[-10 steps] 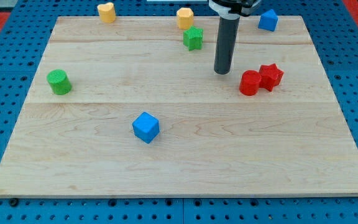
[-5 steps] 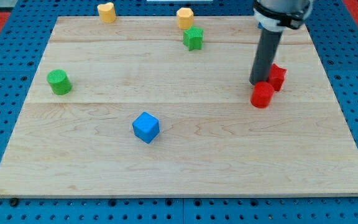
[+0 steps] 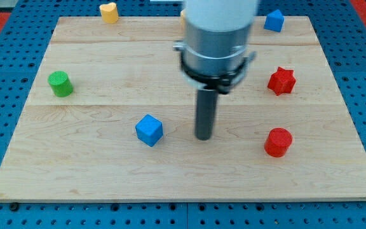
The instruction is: Place the red circle and blue cube in a horizontal line
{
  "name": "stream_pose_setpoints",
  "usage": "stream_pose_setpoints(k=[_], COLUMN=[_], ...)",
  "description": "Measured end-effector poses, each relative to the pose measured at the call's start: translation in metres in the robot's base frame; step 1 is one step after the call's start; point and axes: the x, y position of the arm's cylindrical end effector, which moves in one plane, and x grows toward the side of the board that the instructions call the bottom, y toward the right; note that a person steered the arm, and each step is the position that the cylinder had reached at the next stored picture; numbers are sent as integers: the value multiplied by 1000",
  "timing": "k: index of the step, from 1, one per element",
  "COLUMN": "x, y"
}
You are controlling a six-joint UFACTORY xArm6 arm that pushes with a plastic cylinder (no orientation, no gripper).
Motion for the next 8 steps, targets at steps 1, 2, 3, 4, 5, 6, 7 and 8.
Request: stream_pose_setpoints(k=[1,2,3,4,5,6,7,8], x=[-2,-29,-36,-33,-31,-69,-70,-48], y=[-52,-81,-115,-156,-191,-198,-219,-227])
